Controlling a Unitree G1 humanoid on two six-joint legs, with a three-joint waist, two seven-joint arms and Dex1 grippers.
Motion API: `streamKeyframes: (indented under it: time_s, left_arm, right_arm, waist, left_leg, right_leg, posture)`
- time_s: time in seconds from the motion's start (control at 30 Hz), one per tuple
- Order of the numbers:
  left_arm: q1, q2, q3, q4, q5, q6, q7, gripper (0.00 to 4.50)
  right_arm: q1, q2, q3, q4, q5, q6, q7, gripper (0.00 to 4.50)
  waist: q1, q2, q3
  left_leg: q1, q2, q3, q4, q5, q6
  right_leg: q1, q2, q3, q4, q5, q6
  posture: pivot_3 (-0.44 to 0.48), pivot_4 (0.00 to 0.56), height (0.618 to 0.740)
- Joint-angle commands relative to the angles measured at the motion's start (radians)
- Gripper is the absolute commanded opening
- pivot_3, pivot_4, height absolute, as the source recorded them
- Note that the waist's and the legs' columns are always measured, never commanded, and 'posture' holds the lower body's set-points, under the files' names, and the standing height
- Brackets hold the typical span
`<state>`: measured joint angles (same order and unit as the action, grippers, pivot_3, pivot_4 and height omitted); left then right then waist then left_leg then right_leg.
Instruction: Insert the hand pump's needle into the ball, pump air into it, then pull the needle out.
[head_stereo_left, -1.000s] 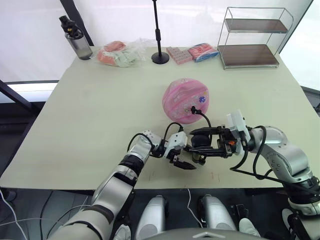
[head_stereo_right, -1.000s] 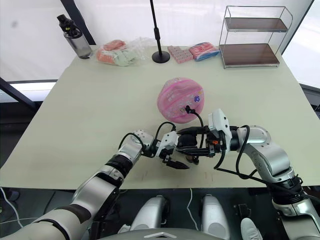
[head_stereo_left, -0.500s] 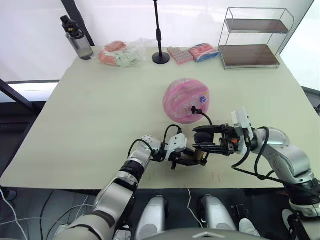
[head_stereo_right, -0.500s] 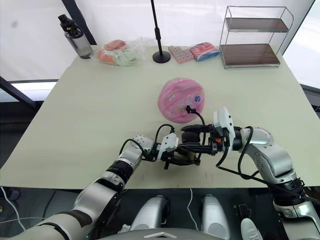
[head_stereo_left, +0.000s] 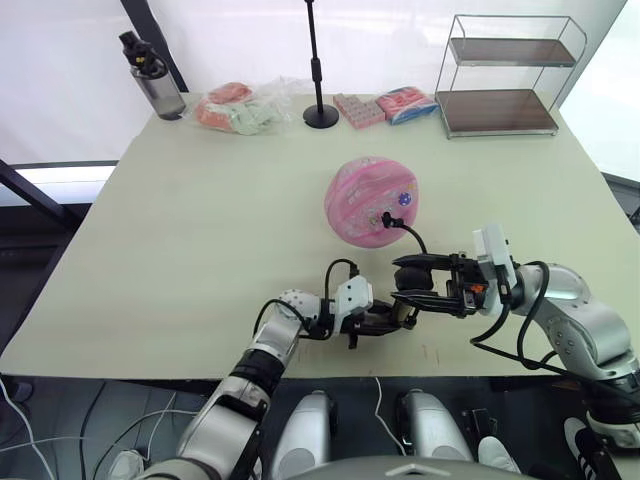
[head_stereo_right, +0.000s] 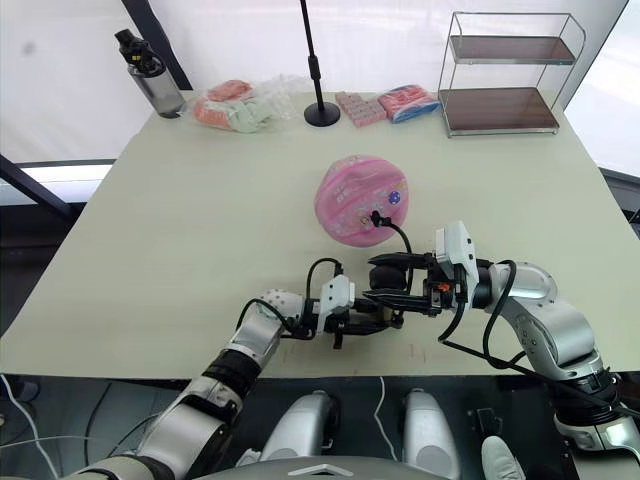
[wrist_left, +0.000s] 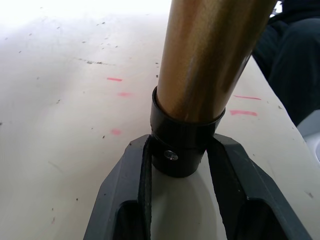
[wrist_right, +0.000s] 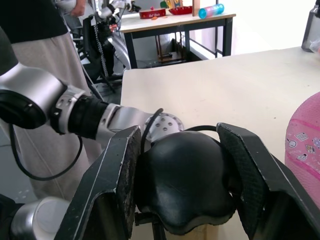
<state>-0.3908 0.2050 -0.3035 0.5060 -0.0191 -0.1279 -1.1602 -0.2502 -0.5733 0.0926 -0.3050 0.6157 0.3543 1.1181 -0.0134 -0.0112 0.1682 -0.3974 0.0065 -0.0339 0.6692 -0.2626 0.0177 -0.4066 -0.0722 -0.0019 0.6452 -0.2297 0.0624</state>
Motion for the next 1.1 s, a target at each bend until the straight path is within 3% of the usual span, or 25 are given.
streamKeyframes:
  time_s: [0.03,0.37,1.1]
  left_arm:
    - [0.041,0.009,-0.004,-0.123,-0.013,0.071,0.041,1.17]
    - [0.118,0.011,-0.015,-0.286,-0.026,0.227,0.159,1.17]
    - [0.092,-0.039,-0.048,-0.232,-0.02,0.223,0.198,1.17]
  right_arm:
    - [-0.005,-0.009,-0.055,-0.004,0.0,-0.023,-0.014,1.92]
    - [-0.003,-0.016,-0.073,0.008,0.006,-0.023,-0.027,1.92]
    - [0.092,-0.009,-0.105,-0.087,0.041,0.034,-0.181,1.92]
  waist:
    - [0.0,0.0,0.0]
    - [0.0,0.0,0.0]
    - [0.006,0.0,0.0]
  left_leg:
    - [0.0,0.0,0.0,0.0,0.0,0.0]
    - [0.0,0.0,0.0,0.0,0.0,0.0]
    - [0.0,0.0,0.0,0.0,0.0,0.0]
  right_leg:
    - [0.0,0.0,0.0,0.0,0.0,0.0]
    - [0.0,0.0,0.0,0.0,0.0,0.0]
    - [0.0,-0.001,0.0,0.0,0.0,0.0]
  posture:
    - [0.0,0.15,0.74]
    - [0.0,0.15,0.74]
    - [0.0,0.15,0.74]
